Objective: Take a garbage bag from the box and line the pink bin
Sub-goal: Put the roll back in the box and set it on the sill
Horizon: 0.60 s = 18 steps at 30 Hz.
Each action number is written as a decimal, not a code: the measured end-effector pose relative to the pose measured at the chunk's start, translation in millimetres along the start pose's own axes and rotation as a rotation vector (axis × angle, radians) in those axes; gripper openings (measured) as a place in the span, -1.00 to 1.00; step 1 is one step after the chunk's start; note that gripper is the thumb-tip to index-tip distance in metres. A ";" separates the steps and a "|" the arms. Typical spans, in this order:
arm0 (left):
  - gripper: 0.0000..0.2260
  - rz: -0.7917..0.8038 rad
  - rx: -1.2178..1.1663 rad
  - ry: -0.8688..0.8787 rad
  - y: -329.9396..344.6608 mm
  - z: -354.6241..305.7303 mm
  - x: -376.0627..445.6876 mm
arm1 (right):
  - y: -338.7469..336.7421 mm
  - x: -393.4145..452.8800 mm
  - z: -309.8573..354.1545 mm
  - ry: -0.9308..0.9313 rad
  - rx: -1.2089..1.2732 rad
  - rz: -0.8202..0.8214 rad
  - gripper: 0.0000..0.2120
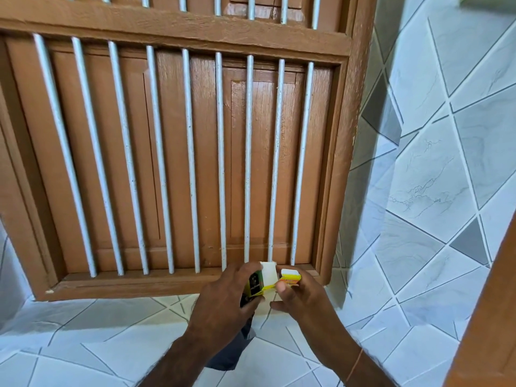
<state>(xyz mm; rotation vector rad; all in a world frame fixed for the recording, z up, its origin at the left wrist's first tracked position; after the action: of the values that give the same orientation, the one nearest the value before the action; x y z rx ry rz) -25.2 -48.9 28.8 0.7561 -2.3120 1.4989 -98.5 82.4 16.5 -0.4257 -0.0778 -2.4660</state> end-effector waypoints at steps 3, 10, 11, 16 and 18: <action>-0.47 -0.003 -0.023 0.004 0.8 0.1 -2.5 | -0.3 -2.8 4.8 -0.006 0.086 0.012 -0.65; -0.42 -0.045 -0.036 0.071 -2.6 -10.5 -5.9 | -3.8 -2.6 11.5 -0.120 -0.019 -0.092 -0.72; -0.43 -0.048 -0.037 0.073 -3.1 -10.8 -6.0 | -3.8 -3.1 13.2 -0.146 -0.074 -0.102 -0.70; -0.43 -0.050 -0.042 0.079 1.1 -7.9 -8.7 | -4.6 -3.6 15.0 -0.146 -0.105 -0.046 -0.76; -0.44 -0.055 -0.032 0.070 3.3 -5.6 -9.6 | -3.9 -2.7 15.2 -0.114 -0.116 0.018 -0.74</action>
<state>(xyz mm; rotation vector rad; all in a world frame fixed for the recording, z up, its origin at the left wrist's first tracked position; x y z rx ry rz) -19.5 -40.2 23.8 0.7409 -2.2396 1.4383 -94.5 89.4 30.2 -0.6140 0.0221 -2.4349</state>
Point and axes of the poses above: each hand's wrist, its own x-axis towards the middle knuckle, its own y-axis out of the palm, z = x × y, the point moved 7 cm from there along x, towards the middle knuckle, and after that the axes turned 1 degree about -x, right-handed, at the moved point
